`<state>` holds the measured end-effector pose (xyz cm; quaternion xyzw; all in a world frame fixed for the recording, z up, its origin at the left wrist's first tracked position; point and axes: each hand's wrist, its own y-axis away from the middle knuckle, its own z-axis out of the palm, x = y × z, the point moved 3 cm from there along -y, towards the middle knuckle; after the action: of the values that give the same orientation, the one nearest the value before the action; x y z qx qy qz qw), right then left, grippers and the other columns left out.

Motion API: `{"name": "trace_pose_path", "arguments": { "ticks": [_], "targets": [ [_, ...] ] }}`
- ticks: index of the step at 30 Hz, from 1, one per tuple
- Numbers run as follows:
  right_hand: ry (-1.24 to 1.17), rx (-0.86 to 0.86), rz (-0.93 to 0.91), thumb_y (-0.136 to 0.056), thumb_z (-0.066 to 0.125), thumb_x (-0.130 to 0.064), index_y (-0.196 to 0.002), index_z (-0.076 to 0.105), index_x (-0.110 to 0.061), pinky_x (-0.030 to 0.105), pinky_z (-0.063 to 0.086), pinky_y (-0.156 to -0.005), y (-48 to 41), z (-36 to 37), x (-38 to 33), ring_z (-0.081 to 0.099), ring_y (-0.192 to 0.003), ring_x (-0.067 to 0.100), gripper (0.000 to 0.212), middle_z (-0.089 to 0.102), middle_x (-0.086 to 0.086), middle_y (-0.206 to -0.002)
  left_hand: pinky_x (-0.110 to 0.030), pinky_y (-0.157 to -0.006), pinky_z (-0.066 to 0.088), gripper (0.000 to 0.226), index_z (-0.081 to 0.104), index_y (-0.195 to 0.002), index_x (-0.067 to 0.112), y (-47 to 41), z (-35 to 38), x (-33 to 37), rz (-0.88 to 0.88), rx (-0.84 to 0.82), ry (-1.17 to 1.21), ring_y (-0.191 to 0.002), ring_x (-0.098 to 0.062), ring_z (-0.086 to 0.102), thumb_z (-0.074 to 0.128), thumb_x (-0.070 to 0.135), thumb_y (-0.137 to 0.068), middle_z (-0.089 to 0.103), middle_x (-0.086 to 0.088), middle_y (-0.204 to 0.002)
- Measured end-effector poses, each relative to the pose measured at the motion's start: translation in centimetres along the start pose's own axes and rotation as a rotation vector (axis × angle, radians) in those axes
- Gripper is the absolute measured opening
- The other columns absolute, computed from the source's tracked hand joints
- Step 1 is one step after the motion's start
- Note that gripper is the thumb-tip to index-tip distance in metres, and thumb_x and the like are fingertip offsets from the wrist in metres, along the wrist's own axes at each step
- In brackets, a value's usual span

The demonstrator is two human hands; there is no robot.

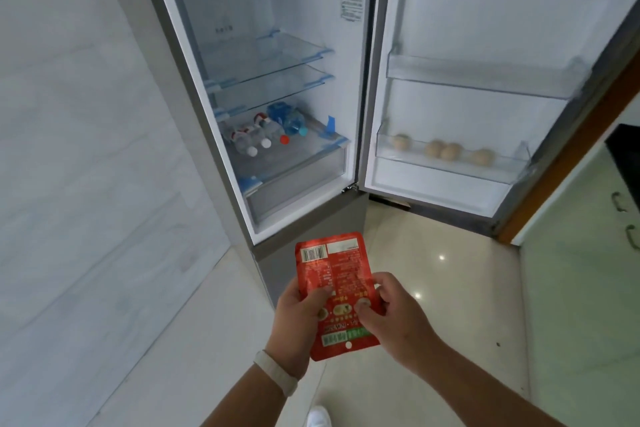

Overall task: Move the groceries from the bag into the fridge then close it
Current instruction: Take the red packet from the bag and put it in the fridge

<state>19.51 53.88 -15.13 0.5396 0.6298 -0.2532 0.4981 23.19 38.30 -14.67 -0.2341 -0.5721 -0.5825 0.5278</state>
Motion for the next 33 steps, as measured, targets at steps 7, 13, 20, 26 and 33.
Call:
{"name": "trace_pose_path", "arguments": {
  "ticks": [7, 13, 20, 26, 33],
  "targets": [
    [0.033, 0.048, -0.018, -0.092, 0.066, -0.027, -0.109, 0.048, -0.035, 0.025, 0.06, -0.071, -7.7, 1.3, -3.6, 0.071, -0.082, 0.005, 0.025, 0.071, -0.009, -0.099, -0.055, -0.083, 0.057, 0.024, 0.058, -0.119, 0.012, -8.0, -2.2, 4.5, 0.009, -0.065, 0.013, -0.09, -0.036, 0.073, 0.058, 0.012, -0.095, 0.074, -0.013, -0.103],
    [0.108, 0.04, -0.03, -0.091, 0.066, -0.027, -0.115, 0.044, -0.034, 0.019, 0.058, -0.065, -12.3, 1.3, -5.3, 0.07, -0.079, 0.004, 0.034, 0.067, -0.009, -0.095, -0.056, -0.084, 0.057, 0.024, 0.058, -0.118, 0.014, -11.6, -2.9, 6.2, -0.007, -0.059, 0.032, -0.09, -0.035, 0.073, 0.059, 0.013, -0.094, 0.075, -0.011, -0.103],
    [0.126, 0.002, -0.057, -0.09, 0.068, -0.027, -0.117, 0.043, -0.033, 0.018, 0.056, -0.062, -18.0, 0.7, -5.8, 0.07, -0.075, 0.003, 0.037, 0.066, -0.008, -0.091, -0.052, -0.082, 0.058, 0.022, 0.059, -0.116, 0.014, -16.0, -2.8, 7.6, -0.027, 0.015, 0.027, -0.089, -0.033, 0.074, 0.059, 0.015, -0.095, 0.076, -0.01, -0.1],
    [0.078, -0.058, -0.093, -0.089, 0.069, -0.026, -0.112, 0.047, -0.032, 0.018, 0.056, -0.063, -24.9, -0.6, -5.8, 0.069, -0.078, 0.0, 0.033, 0.066, -0.008, -0.094, -0.056, -0.084, 0.057, 0.024, 0.058, -0.119, 0.017, -21.0, -1.3, 9.8, -0.019, 0.132, 0.002, -0.089, -0.033, 0.074, 0.06, 0.018, -0.095, 0.076, -0.008, -0.101],
    [0.017, -0.142, -0.155, -0.091, 0.068, -0.02, -0.12, 0.046, -0.023, 0.017, 0.056, -0.065, -34.5, -5.0, -7.6, 0.069, -0.079, -0.001, 0.037, 0.068, -0.003, -0.09, -0.059, -0.086, 0.055, 0.023, 0.06, -0.118, 0.016, -28.3, 3.7, 14.7, 0.006, 0.215, 0.04, -0.09, -0.038, 0.072, 0.059, 0.018, -0.095, 0.075, -0.013, -0.101]
  ]
}}
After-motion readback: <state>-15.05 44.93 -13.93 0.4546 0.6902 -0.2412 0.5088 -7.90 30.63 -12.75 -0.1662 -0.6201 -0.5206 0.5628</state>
